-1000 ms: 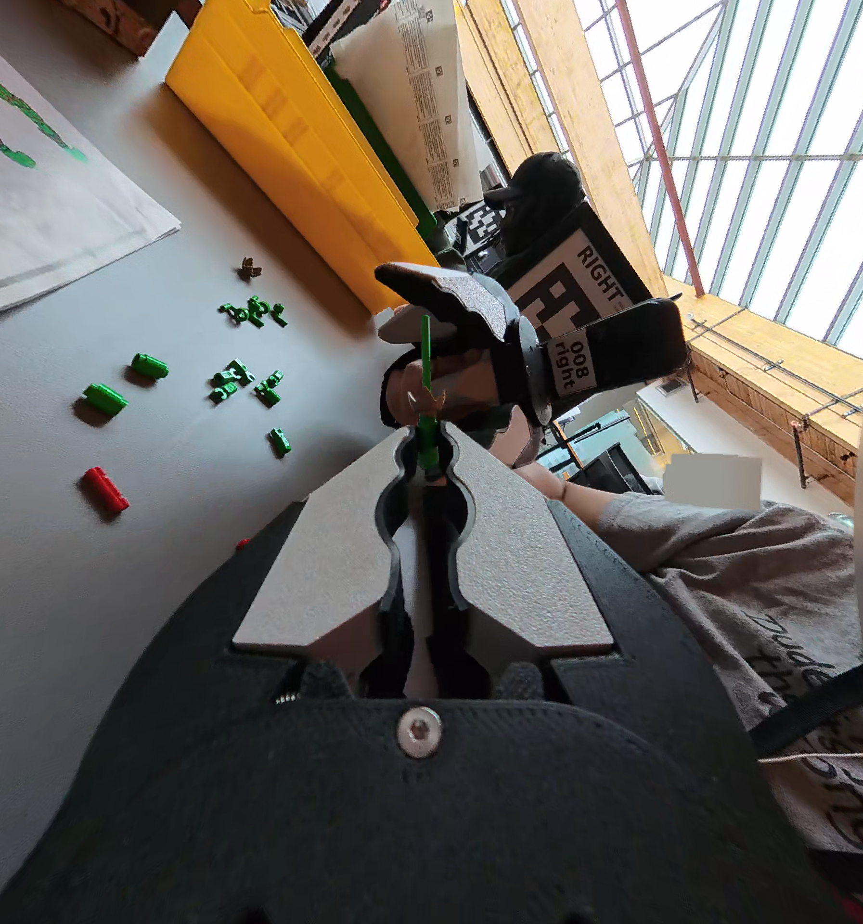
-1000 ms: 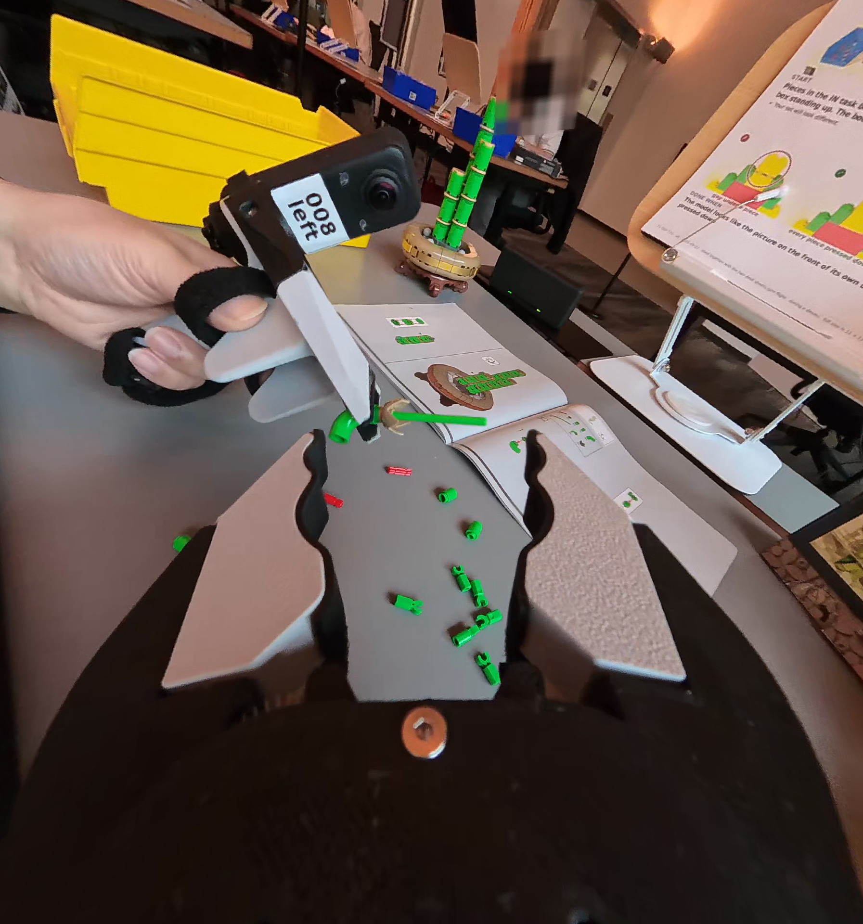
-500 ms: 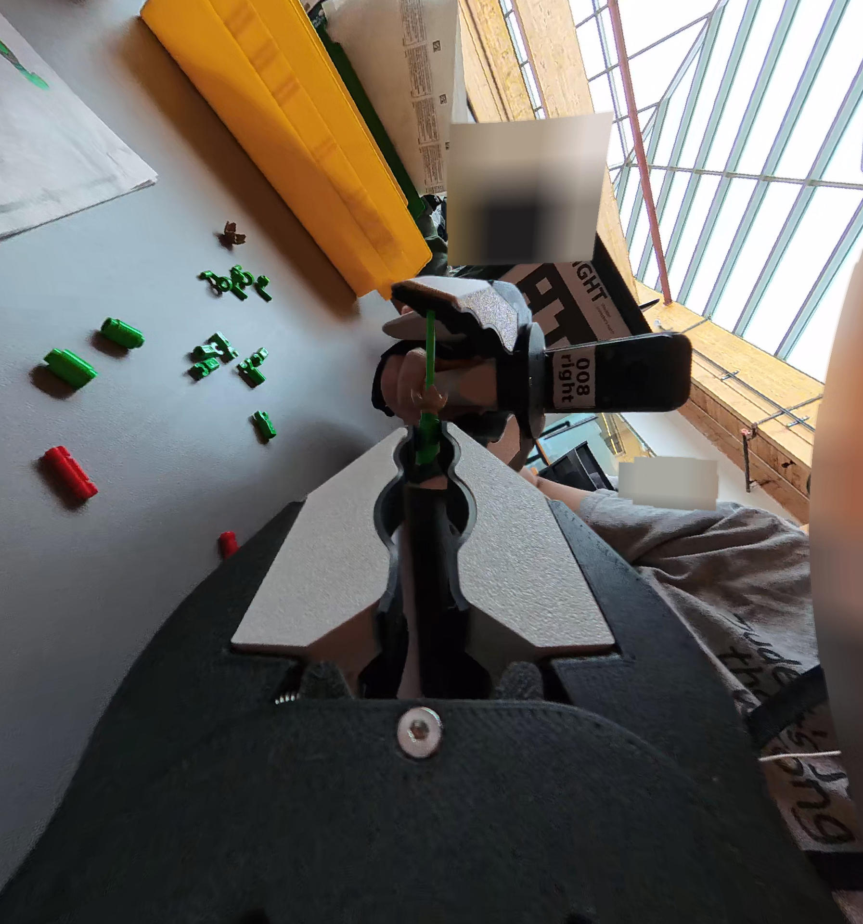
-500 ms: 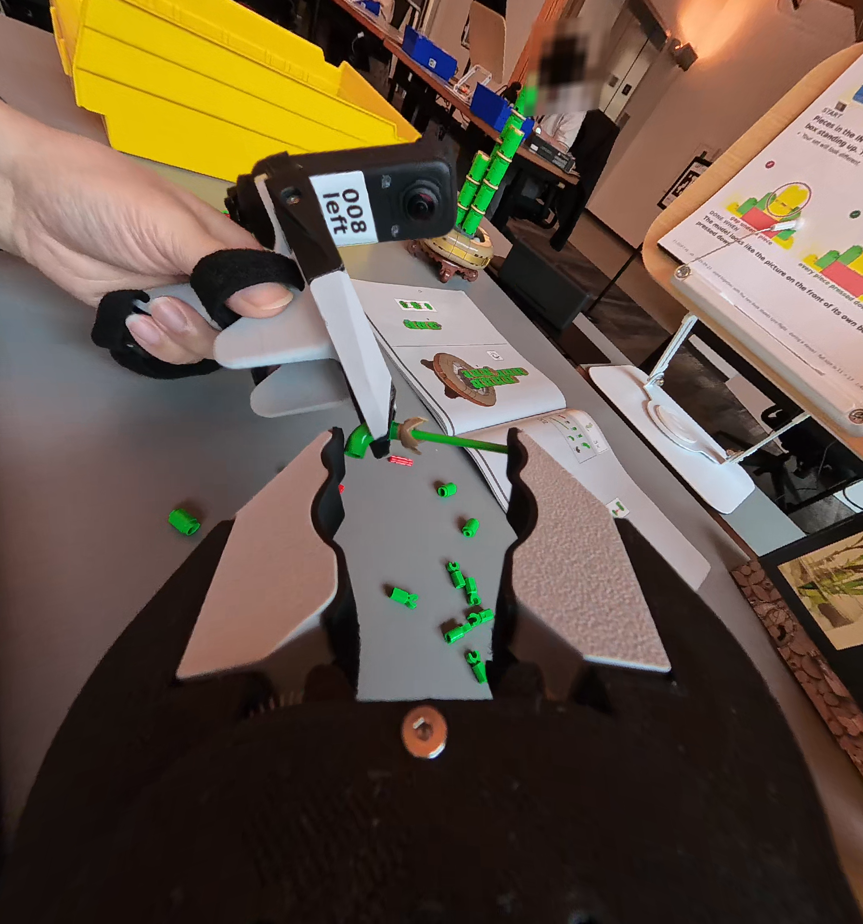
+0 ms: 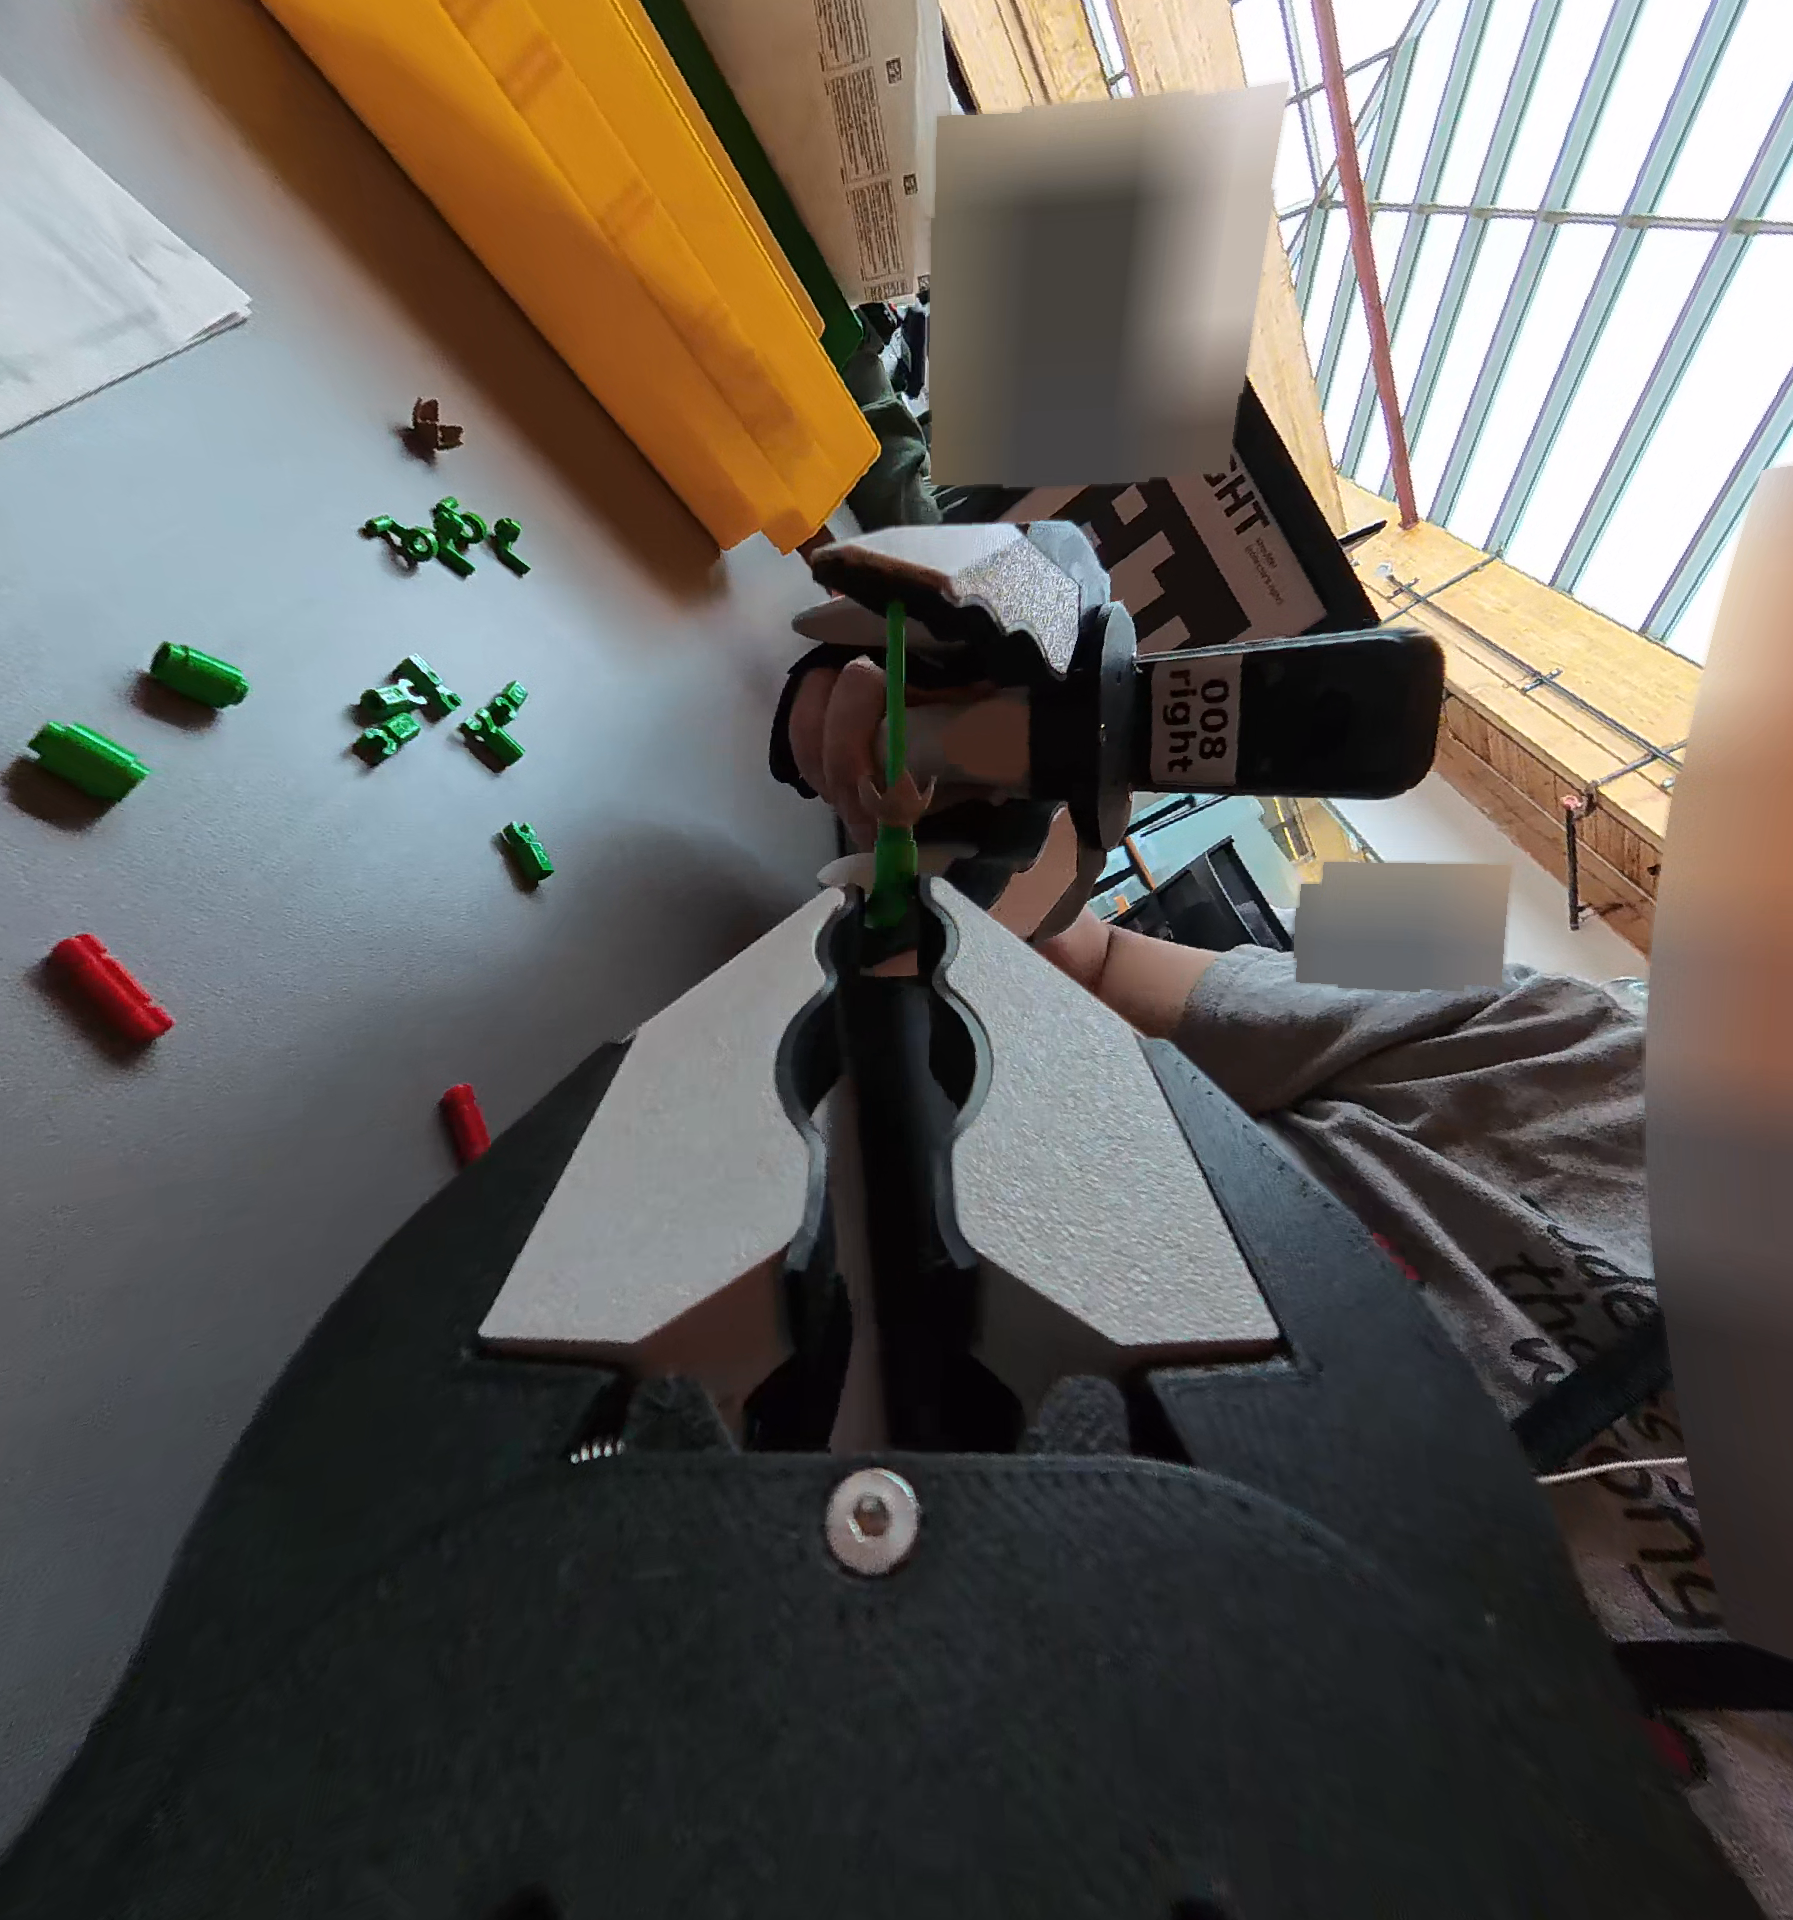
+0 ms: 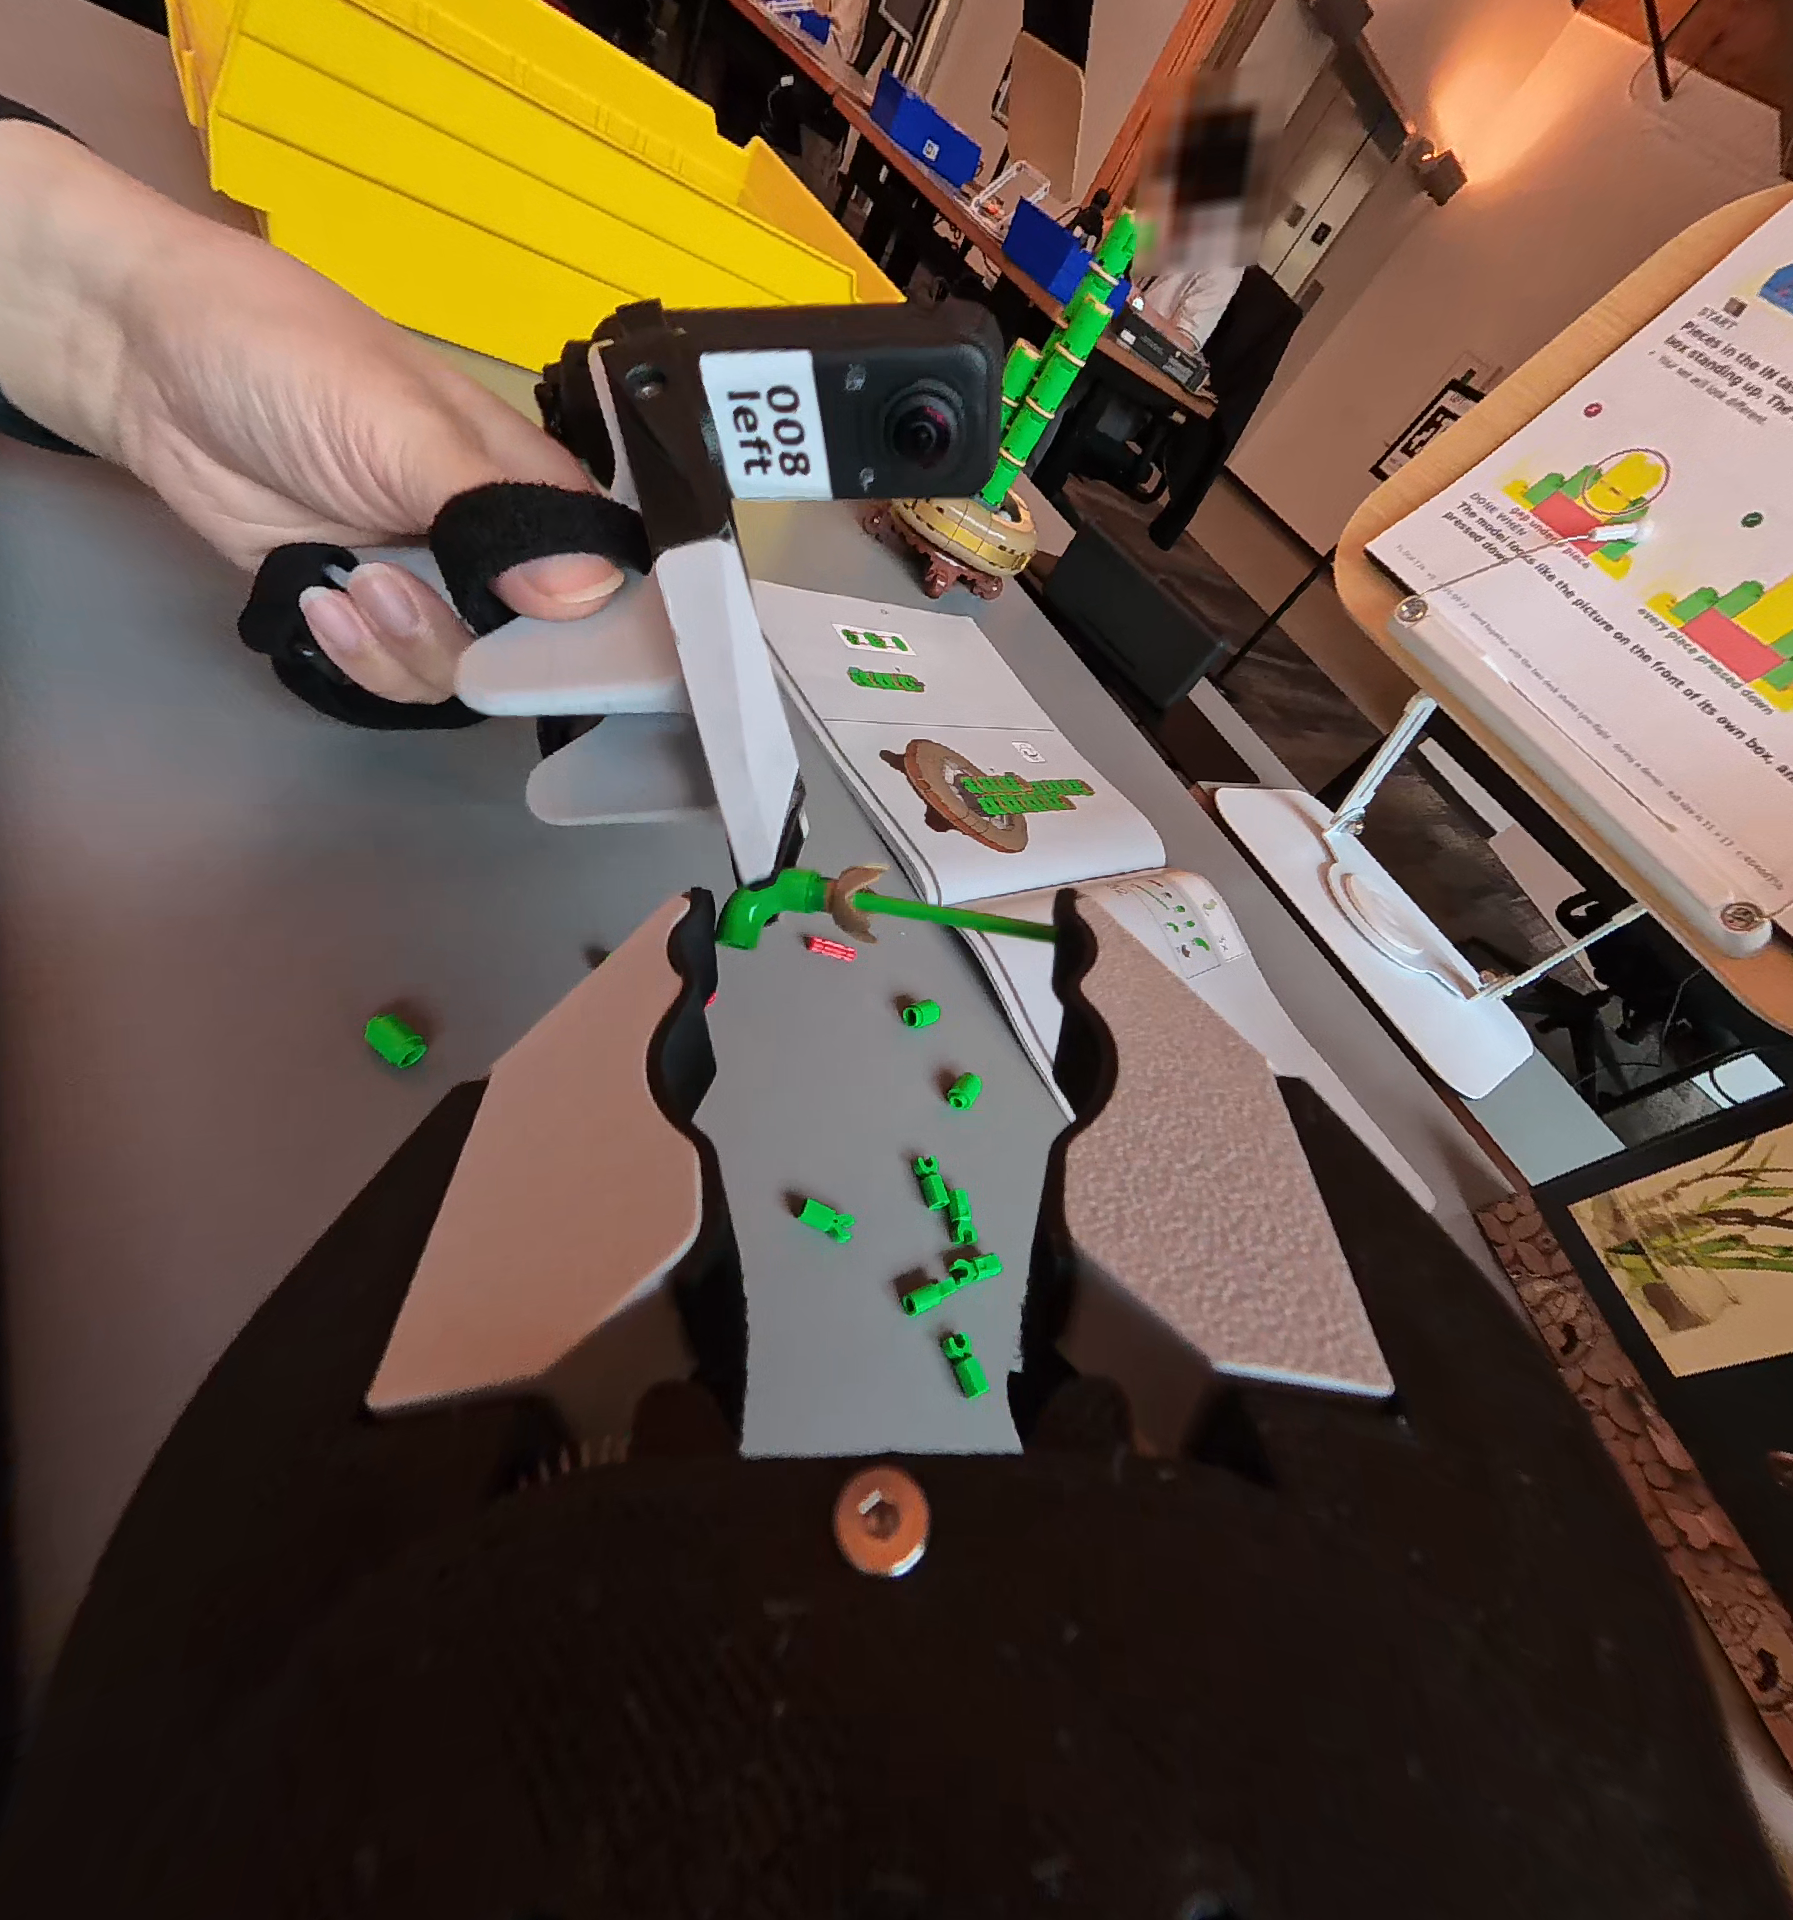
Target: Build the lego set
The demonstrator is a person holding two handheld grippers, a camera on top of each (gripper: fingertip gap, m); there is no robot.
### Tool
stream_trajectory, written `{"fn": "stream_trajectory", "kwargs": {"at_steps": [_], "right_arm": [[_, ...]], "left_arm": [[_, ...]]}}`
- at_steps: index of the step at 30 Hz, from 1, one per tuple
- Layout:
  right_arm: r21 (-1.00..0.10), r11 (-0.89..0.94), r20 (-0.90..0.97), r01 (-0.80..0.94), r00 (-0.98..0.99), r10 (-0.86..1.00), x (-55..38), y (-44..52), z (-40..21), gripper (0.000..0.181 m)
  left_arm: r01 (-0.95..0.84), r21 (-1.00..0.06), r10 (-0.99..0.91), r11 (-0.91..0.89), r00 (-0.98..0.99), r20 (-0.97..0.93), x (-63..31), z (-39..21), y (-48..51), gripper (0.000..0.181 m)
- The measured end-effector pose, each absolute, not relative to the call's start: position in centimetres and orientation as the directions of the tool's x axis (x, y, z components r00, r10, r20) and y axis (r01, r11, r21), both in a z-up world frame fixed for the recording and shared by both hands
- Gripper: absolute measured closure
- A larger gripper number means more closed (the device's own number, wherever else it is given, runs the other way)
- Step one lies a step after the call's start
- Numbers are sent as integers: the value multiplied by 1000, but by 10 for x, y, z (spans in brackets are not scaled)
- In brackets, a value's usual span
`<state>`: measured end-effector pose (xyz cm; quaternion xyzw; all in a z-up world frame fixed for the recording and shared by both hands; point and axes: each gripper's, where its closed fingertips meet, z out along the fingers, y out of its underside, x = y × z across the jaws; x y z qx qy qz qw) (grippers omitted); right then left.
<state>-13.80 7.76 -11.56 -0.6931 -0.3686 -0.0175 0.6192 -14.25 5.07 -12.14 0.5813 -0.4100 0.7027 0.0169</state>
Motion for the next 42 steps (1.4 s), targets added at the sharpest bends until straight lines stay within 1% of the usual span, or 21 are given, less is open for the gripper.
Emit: {"fn": "stream_trajectory", "kwargs": {"at_steps": [5, 17, 25, 30, 42], "right_arm": [[-831, 31, 496, 555, 715, 493, -138, 79, -119, 118], [-828, 40, 503, 559, 710, 493, -137, 78, -117, 118], [-837, 50, 499, 545, 721, 480, -135, 77, -111, 118], [-823, 59, 521, 566, 708, 478, -138, 78, -111, 118], [-806, 63, 546, 589, 697, 465, -137, 79, -111, 118]], "left_arm": [[-503, -574, -484, -646, -312, 818, -142, -124, 52, 175], [-515, -554, -449, -654, -326, 832, -143, -121, 51, 171], [-431, -562, -453, -706, -336, 826, -151, -107, 74, 170], [-399, -560, -451, -726, -338, 826, -155, -101, 83, 171], [-429, -552, -452, -715, -318, 833, -152, -107, 83, 171]]}}
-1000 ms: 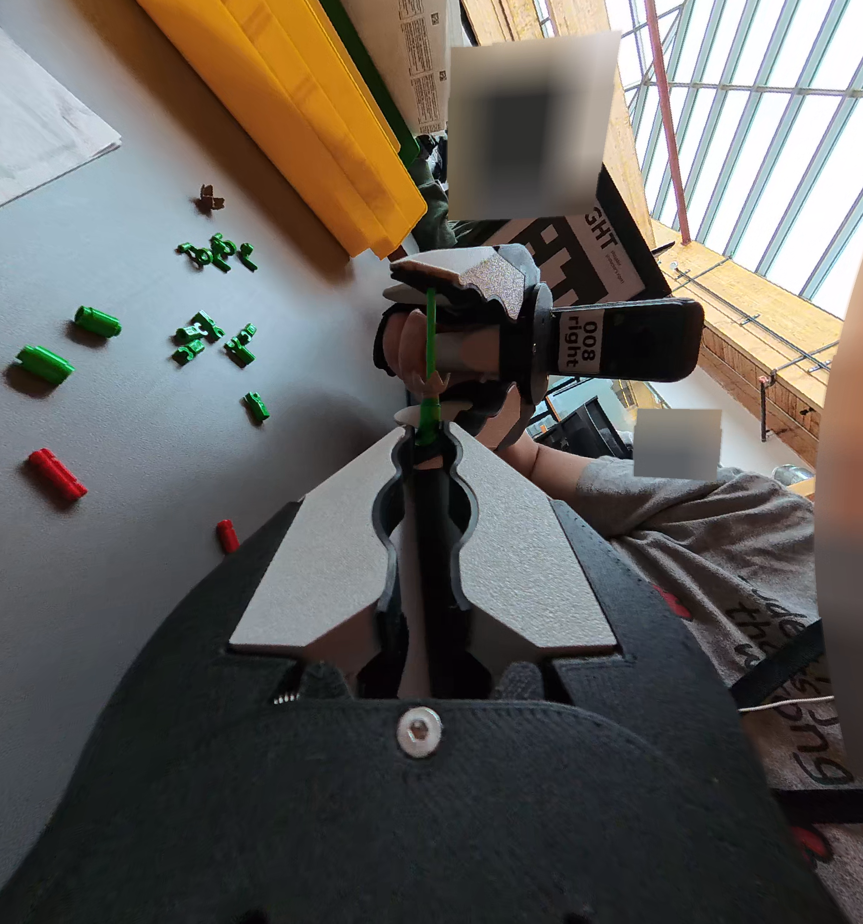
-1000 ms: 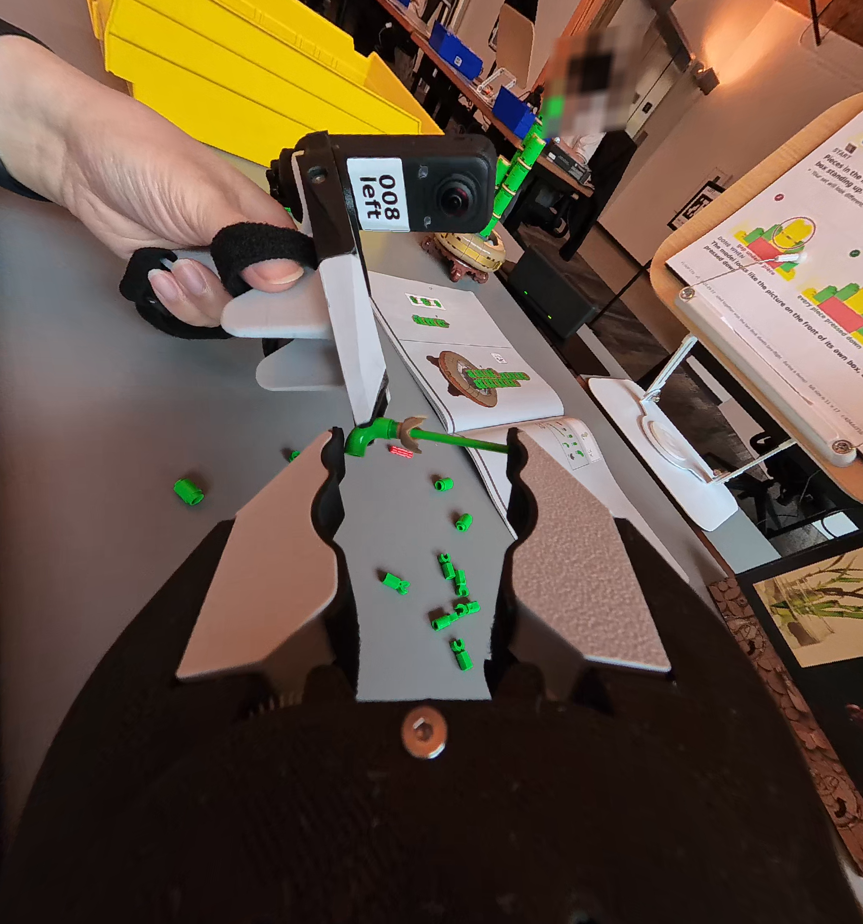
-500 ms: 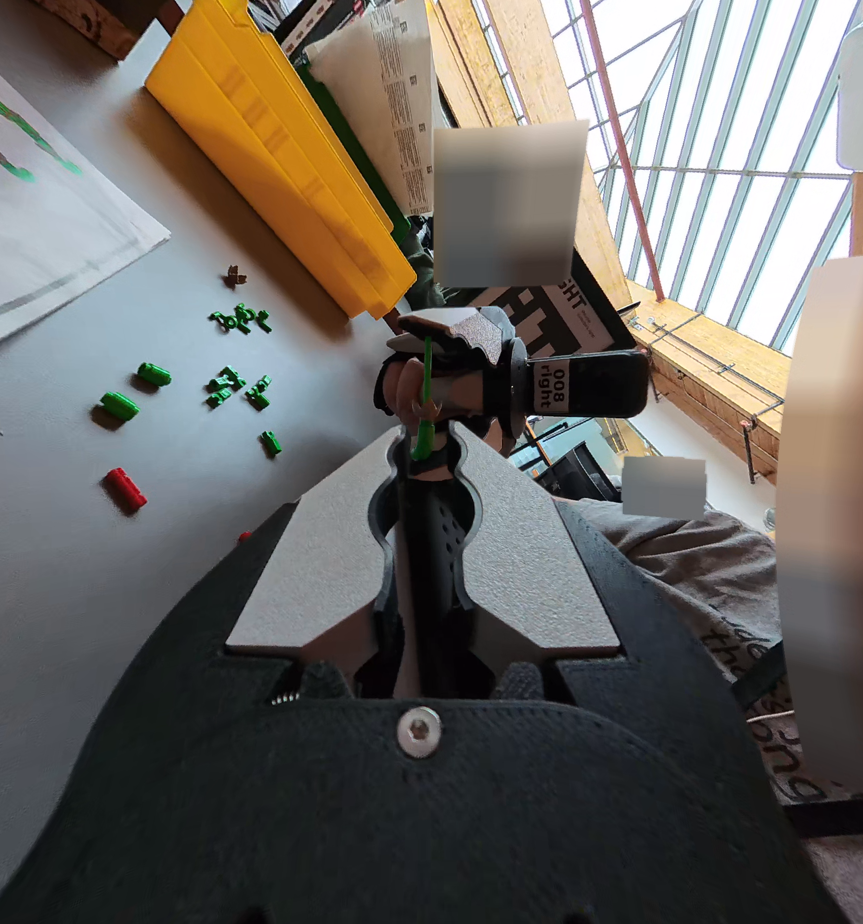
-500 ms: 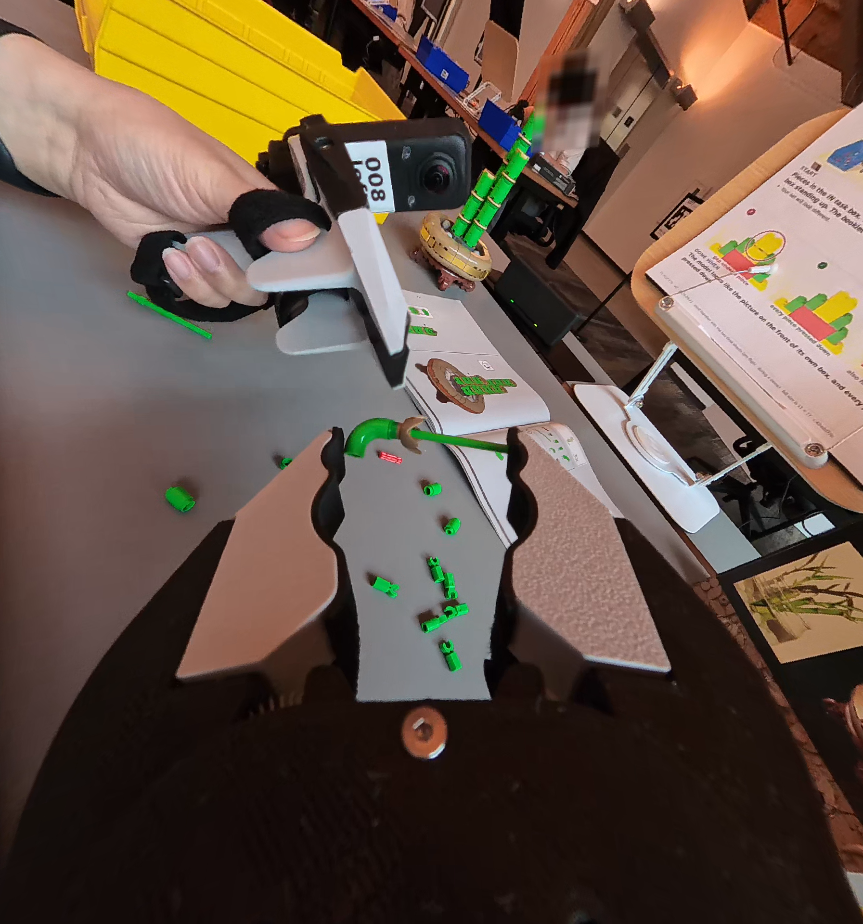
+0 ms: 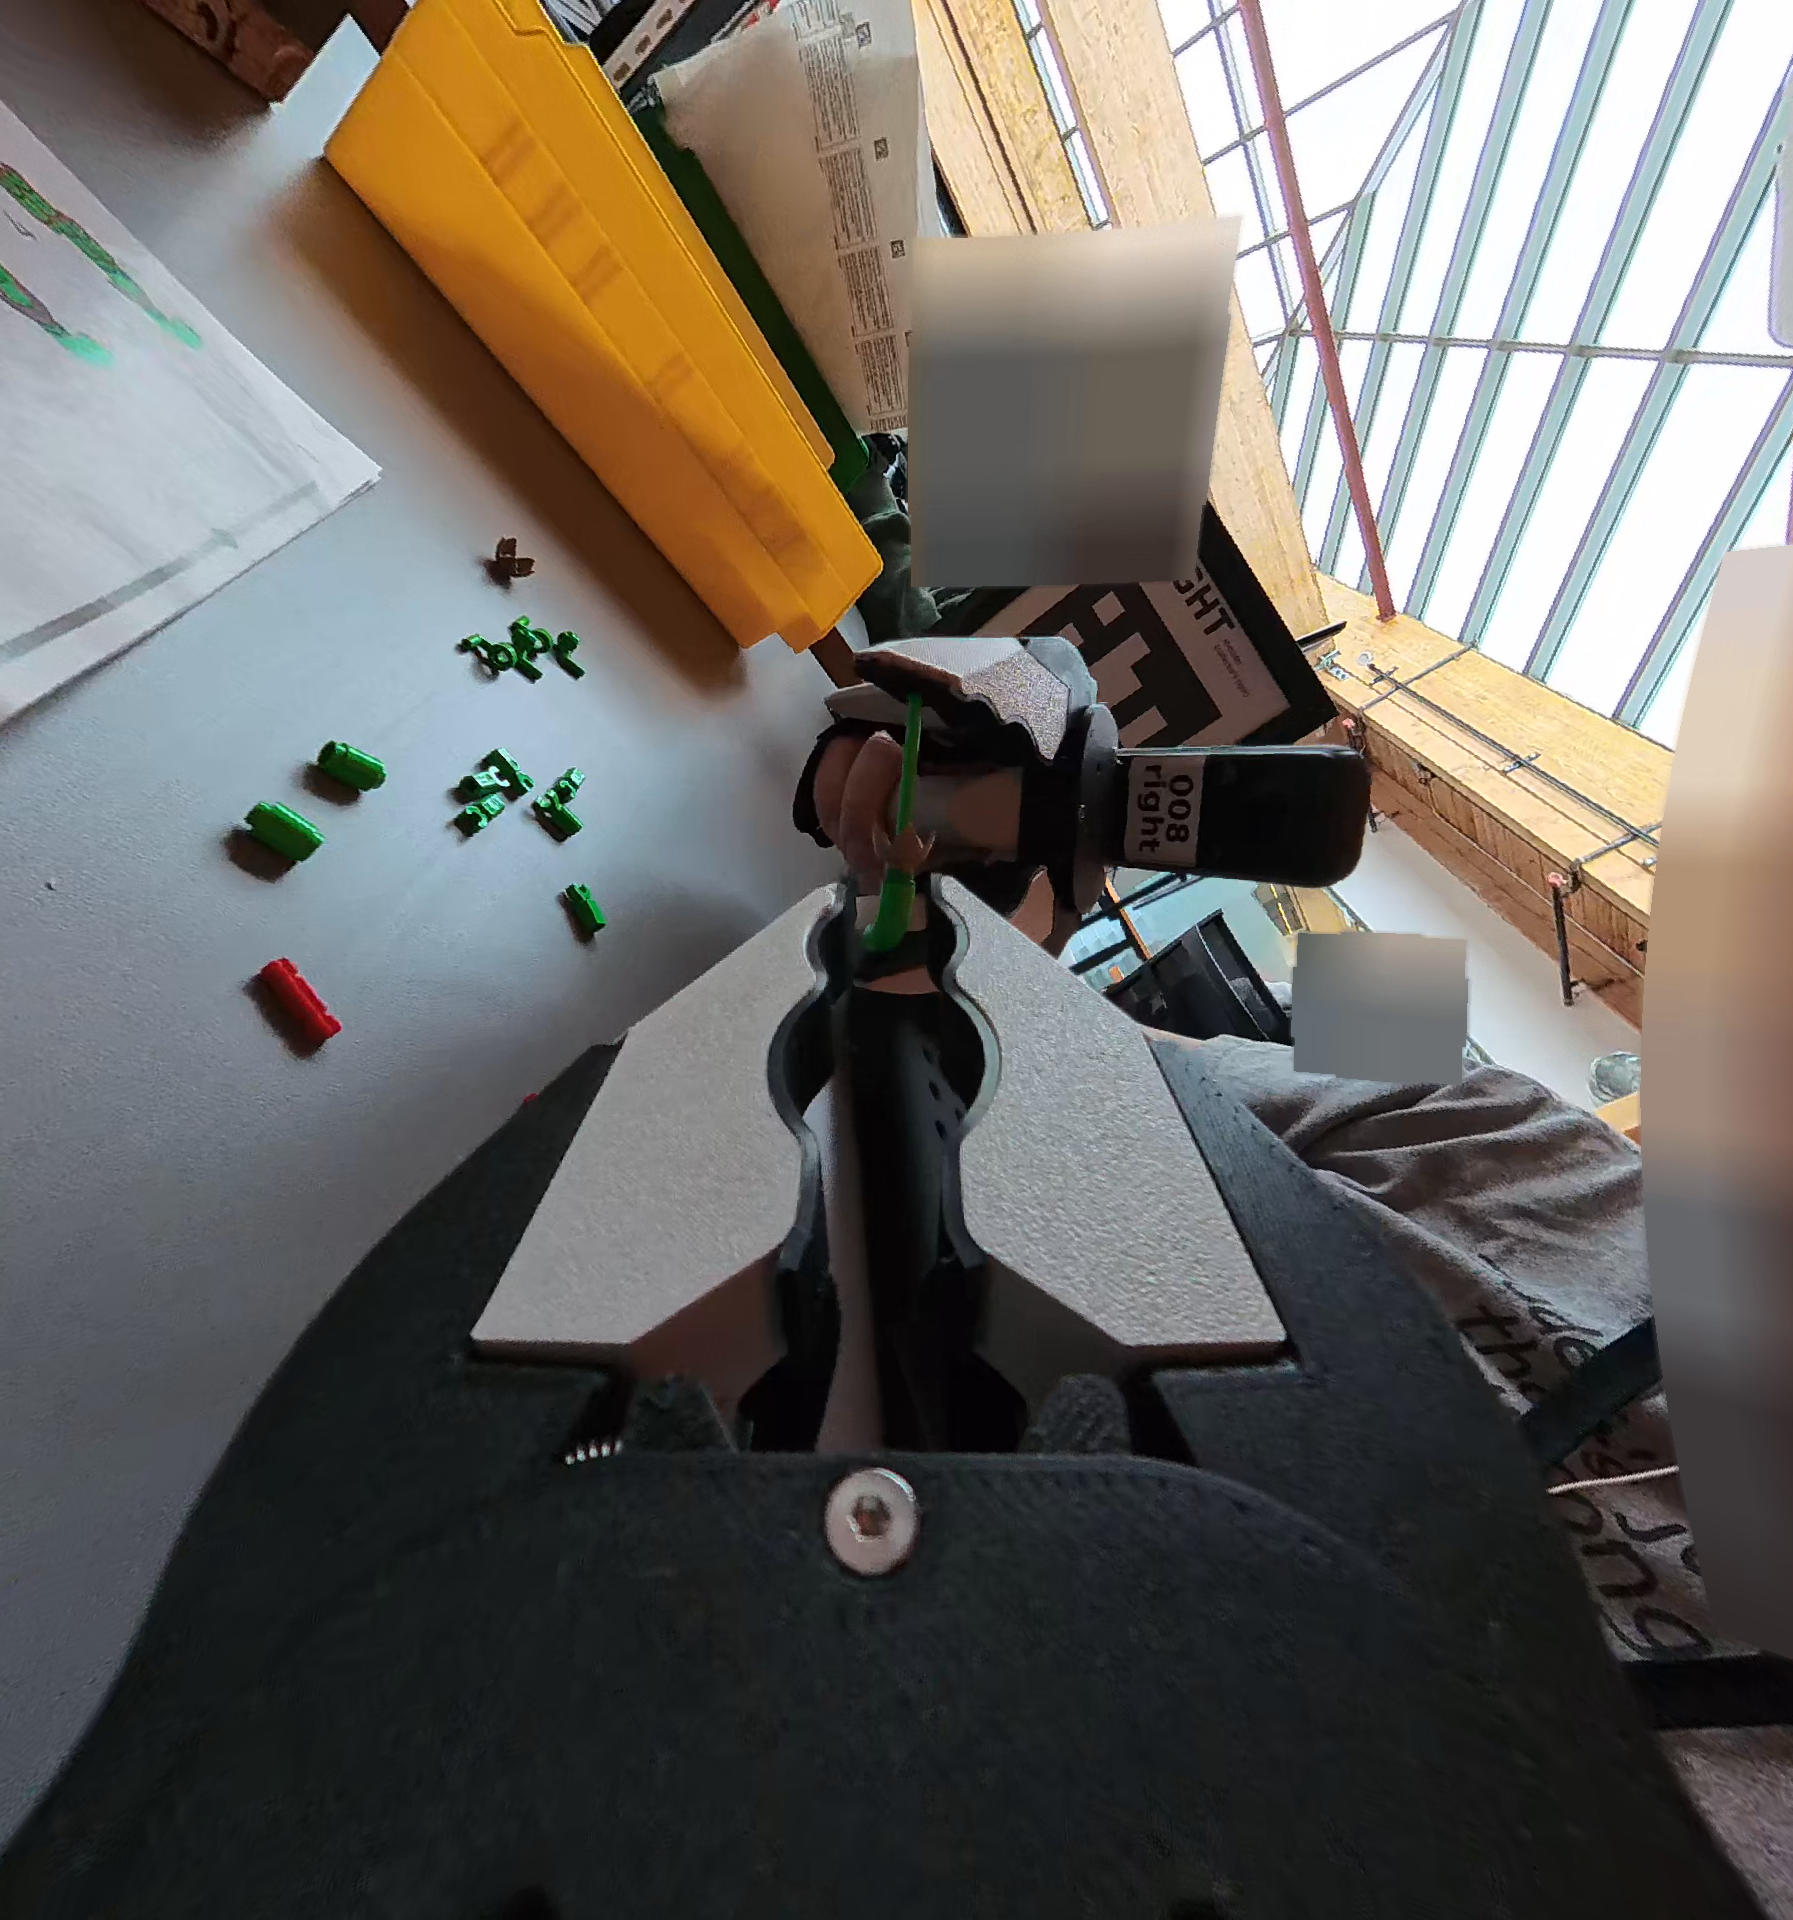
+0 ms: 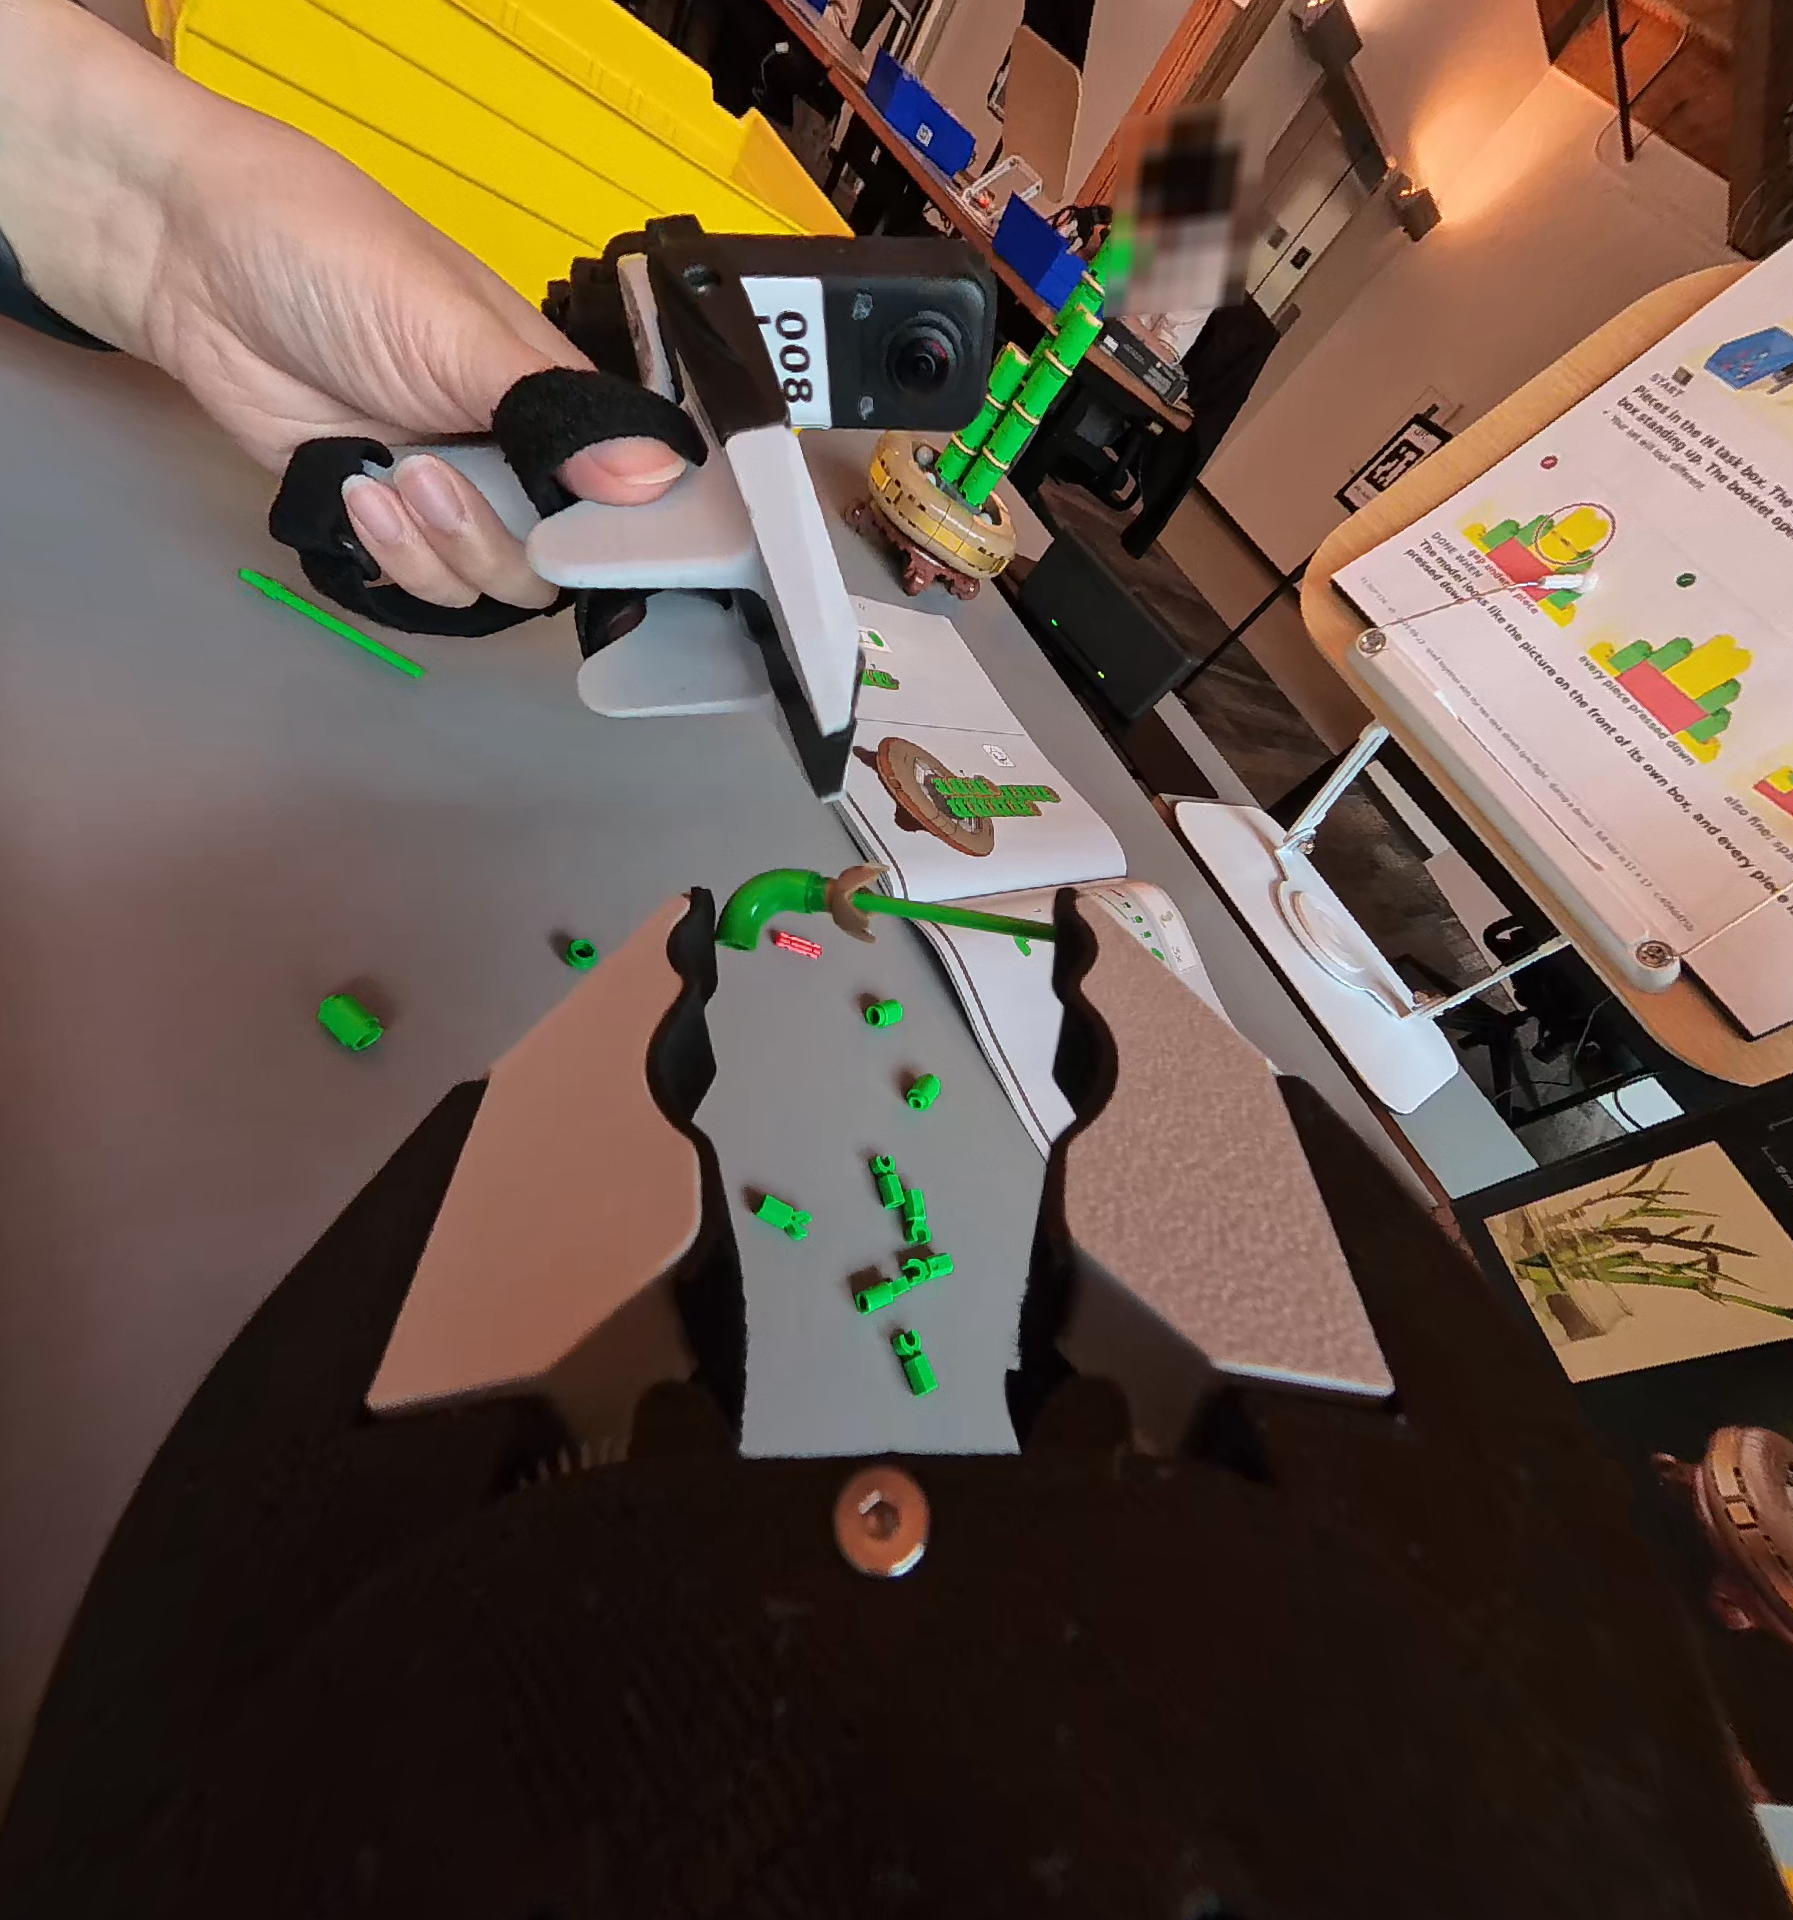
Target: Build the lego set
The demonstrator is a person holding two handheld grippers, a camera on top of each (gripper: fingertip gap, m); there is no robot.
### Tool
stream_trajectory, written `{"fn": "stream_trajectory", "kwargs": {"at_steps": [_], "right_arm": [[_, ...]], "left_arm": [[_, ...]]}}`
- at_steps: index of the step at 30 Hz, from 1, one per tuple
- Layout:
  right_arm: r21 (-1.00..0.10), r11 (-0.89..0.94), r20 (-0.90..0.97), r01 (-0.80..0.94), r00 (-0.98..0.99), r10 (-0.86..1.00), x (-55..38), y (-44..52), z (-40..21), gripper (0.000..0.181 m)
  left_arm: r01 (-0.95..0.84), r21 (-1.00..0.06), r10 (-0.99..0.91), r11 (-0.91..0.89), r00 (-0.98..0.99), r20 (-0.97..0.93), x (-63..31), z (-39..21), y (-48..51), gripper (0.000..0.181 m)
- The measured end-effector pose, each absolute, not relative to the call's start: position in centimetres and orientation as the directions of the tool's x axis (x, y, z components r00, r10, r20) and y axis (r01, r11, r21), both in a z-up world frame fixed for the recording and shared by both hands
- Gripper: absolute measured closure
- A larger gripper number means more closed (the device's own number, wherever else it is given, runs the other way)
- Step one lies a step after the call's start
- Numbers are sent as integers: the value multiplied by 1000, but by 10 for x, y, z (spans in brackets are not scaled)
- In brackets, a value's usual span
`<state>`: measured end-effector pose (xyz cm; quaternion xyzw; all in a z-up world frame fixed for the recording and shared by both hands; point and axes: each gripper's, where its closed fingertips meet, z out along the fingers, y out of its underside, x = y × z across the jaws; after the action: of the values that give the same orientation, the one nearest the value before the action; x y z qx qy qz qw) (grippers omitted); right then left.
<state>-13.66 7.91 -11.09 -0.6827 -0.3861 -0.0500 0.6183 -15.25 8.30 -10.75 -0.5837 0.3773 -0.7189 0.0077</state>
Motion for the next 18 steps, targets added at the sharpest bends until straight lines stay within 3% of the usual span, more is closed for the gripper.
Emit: {"fn": "stream_trajectory", "kwargs": {"at_steps": [7, 18], "right_arm": [[-792, 80, 566, 605, 680, 466, -140, 76, -111, 117], [-811, 61, 530, 582, 685, 500, -137, 77, -121, 118]], "left_arm": [[-476, -551, -454, -685, -313, 834, -149, -115, 71, 171], [-482, -663, -648, -573, -229, 726, -145, -133, 79, 169]]}}
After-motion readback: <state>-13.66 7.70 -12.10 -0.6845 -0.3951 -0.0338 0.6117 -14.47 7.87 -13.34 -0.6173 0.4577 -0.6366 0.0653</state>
